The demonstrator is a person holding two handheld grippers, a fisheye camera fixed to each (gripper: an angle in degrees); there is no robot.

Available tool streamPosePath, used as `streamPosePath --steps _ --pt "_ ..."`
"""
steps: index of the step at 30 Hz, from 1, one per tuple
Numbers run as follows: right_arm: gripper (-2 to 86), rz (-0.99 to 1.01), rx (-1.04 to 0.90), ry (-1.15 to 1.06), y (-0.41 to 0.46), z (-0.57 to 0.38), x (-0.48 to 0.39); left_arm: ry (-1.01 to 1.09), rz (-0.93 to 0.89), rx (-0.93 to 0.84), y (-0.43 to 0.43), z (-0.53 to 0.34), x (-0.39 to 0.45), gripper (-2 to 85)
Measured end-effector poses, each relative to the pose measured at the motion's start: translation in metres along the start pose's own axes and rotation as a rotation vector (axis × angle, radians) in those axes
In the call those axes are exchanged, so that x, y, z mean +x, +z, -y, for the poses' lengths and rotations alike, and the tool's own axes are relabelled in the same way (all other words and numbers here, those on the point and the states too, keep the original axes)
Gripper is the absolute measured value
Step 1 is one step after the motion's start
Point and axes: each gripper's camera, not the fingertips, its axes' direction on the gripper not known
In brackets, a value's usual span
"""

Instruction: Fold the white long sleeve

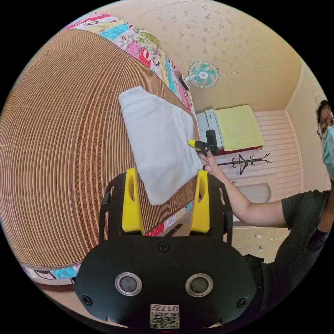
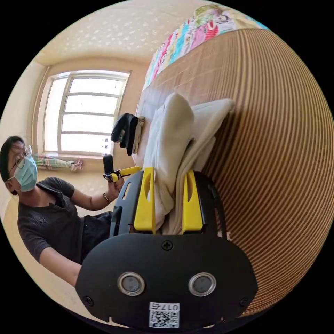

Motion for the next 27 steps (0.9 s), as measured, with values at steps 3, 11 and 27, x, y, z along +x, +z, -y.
streamPosePath --steps 3,11,27 --pt "14.8 -0.034 0.029 0.138 -0.005 -0.043 0.034 -0.071 0.011 -0.089 0.055 0.007 -0.02 22.8" --pt "22.0 0.183 0.585 0.513 -0.007 -0.262 0.027 -0.248 -0.091 -0.272 0.143 -0.017 -0.037 10.5" --pt "13.8 0.652 0.71 0.069 -0.038 -0.215 -0.012 0.34 0.047 -0.497 0.155 -0.094 0.247 16.1"
